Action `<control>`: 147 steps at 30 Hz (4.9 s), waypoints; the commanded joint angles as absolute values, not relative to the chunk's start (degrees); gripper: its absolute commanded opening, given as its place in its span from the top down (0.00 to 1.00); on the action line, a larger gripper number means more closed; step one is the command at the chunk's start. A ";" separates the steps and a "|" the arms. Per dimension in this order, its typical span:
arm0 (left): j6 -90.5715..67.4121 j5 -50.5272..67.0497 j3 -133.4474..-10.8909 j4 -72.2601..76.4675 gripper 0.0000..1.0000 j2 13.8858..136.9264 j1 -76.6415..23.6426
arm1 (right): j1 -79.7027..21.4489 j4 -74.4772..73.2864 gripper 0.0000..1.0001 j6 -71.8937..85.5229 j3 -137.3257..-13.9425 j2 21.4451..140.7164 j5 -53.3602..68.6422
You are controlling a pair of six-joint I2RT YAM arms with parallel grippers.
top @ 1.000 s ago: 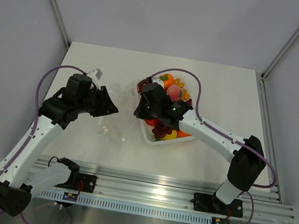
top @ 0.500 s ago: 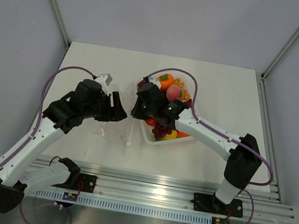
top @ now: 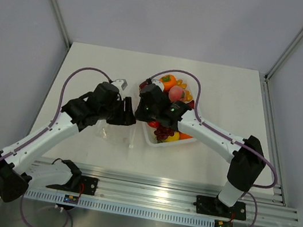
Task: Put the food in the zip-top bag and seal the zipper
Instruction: Open the zipper of the food storage bag, then pick up the fake fruit from the bin.
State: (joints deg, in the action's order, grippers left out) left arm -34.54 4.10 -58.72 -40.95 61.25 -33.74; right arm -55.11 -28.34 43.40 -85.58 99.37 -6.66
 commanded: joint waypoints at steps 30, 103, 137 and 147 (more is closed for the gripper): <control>-34.98 -6.68 -68.46 -49.13 1.00 51.15 -26.46 | -55.72 -29.98 1.00 42.01 -82.18 95.71 -11.43; -34.01 5.45 -55.99 -36.38 1.00 61.87 -24.43 | -30.24 -29.89 0.04 25.66 -83.93 91.57 -12.50; -33.57 6.77 -55.02 -36.56 1.00 61.17 -24.43 | -26.63 -23.47 0.17 26.28 -87.80 103.54 -0.79; -33.57 6.86 -54.58 -36.39 1.00 61.17 -24.43 | -26.72 -23.03 0.27 27.07 -84.73 99.85 -0.26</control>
State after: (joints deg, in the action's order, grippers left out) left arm -34.33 5.58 -53.98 -38.87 62.00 -24.67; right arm -26.98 -24.95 26.46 -85.47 104.03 -1.69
